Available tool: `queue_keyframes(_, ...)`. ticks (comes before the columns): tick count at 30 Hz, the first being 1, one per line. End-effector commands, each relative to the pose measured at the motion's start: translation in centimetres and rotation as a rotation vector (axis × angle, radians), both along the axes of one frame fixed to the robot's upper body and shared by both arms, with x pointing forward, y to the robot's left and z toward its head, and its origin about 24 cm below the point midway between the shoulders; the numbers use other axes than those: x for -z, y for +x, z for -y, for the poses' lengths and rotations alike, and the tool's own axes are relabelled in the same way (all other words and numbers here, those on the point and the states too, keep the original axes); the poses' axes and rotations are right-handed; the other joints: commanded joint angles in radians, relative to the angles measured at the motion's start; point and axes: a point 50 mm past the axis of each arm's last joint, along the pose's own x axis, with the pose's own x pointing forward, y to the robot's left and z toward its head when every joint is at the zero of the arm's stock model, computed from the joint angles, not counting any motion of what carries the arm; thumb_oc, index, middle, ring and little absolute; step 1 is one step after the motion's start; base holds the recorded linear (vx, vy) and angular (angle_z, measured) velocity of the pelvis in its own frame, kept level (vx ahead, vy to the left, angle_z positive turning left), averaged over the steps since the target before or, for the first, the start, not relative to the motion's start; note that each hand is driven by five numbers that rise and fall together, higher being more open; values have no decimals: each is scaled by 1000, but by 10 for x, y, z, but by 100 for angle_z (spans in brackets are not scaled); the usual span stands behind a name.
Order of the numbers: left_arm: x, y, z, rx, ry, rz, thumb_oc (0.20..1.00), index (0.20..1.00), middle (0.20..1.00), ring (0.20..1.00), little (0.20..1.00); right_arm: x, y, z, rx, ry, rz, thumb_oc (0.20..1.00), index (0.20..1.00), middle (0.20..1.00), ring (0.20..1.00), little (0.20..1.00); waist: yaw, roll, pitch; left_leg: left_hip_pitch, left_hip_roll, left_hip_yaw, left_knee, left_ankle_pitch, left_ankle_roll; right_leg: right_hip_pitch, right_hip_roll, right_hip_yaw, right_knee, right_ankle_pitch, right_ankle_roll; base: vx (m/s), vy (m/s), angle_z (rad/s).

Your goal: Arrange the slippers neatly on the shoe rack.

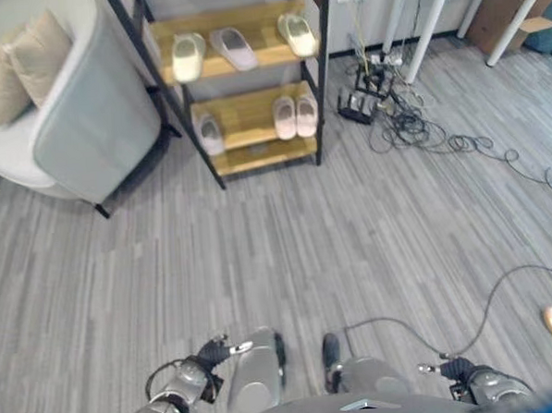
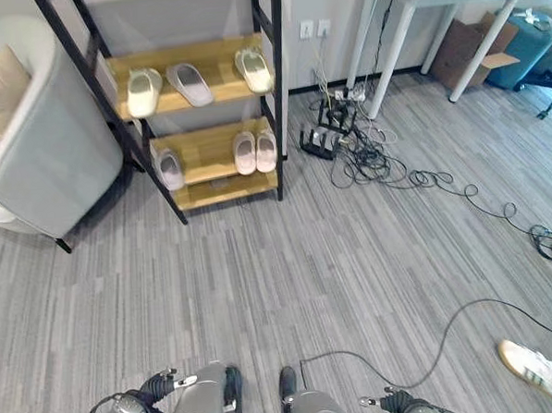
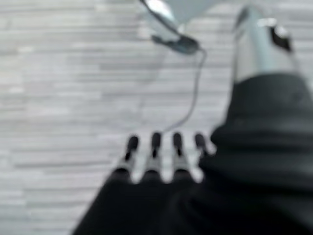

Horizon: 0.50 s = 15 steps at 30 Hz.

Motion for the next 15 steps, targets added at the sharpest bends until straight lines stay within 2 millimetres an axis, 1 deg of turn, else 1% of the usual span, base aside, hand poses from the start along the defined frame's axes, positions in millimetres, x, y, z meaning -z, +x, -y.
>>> queue_keyframes(1,12,-61,-19,24,70,-198,1000,1000,1000,1000,1000,0,-13,4,-64,-14,5,1000,1000,1000,1000,1000,20,-28,-69,-41,-76,-129,70,71,68,229,-82,78,-52,-85,90,455,179,-53)
queue_keyframes(2,12,-61,-19,24,71,-198,1000,1000,1000,1000,1000,0,-13,4,-64,-14,4,1000,1000,1000,1000,1000,20,-29,-69,-39,-78,-128,69,70,68,230,-84,78,-52,-86,91,631,264,-37)
queue_keyframes(3,13,-69,-23,14,81,-222,1000,1000,1000,1000,1000,1,-15,3,-62,-11,-1,1000,1000,1000,1000,1000,19,-36,-80,-37,-93,-124,84,63,81,237,-98,84,-34,-78,100,321,174,-76)
queue_keyframes(4,12,-72,-26,6,87,-230,1000,1000,1000,1000,1000,2,-16,1,-65,-1,-3,1000,1000,1000,1000,1000,19,-42,-91,-26,-105,-111,93,52,93,229,-114,90,0,-65,113,463,260,-78)
queue_keyframes(5,11,-71,-31,-4,96,-221,1000,1000,1000,1000,1000,3,-15,-3,-72,11,0,1000,1000,1000,1000,1000,17,-52,-97,-8,-120,-97,100,32,113,212,-133,100,68,-30,133,394,251,-71)
queue_keyframes(6,9,-67,-34,-17,98,-207,1000,1000,1000,1000,1000,3,-12,-5,-84,18,8,1000,1000,1000,1000,1000,13,-53,-100,15,-132,-88,99,11,130,174,-147,105,152,17,149,332,235,-34)
queue_keyframes(8,5,-57,-41,-52,102,-167,1000,1000,1000,1000,1000,1,-5,-9,-125,19,19,1000,1000,1000,1000,1000,4,-46,-89,69,-158,-78,97,-30,168,83,-178,110,346,178,179,213,194,-24)
queue_keyframes(9,5,-57,-41,-51,101,-167,1000,1000,1000,1000,1000,1,-5,-8,-125,19,19,1000,1000,1000,1000,1000,5,-44,-90,67,-156,-78,96,-28,168,80,-175,111,344,180,178,306,281,-36)
queue_keyframes(10,0,-41,-45,-89,99,-104,1000,1000,1000,1000,1000,-1,1,-10,-116,25,51,1000,1000,1000,1000,1000,-9,-19,-74,128,-169,-76,93,-61,202,24,-199,85,498,279,167,312,276,-25)
queue_keyframes(11,-2,-35,-46,-101,99,-82,1000,1000,1000,1000,1000,0,1,-10,-111,27,52,1000,1000,1000,1000,1000,-14,-3,-63,164,-170,-79,86,-74,216,-21,-206,72,573,284,162,315,276,-6)
queue_keyframes(12,-2,-35,-46,-101,99,-82,1000,1000,1000,1000,1000,0,1,-10,-111,27,52,1000,1000,1000,1000,1000,-13,-4,-63,164,-171,-78,86,-74,216,-21,-207,72,573,284,162,208,154,20)
queue_keyframes(13,-4,-30,-47,-111,96,-60,1000,1000,1000,1000,1000,0,-1,-9,-109,26,51,1000,1000,1000,1000,1000,-18,12,-56,196,-171,-87,74,-83,224,-64,-207,57,620,269,153,374,128,25)
queue_keyframes(14,-7,-18,-46,-132,88,-13,1000,1000,1000,1000,1000,1,-6,-10,-105,26,46,1000,1000,1000,1000,1000,-30,28,-47,253,-178,-118,53,-96,224,-123,-196,25,574,198,141,510,115,39)
queue_keyframes(15,-8,-13,-44,-144,79,5,1000,1000,1000,1000,1000,3,-10,-10,-101,26,35,1000,1000,1000,1000,1000,-40,30,-36,291,-181,-143,35,-105,219,-147,-185,11,523,143,131,635,-35,64)
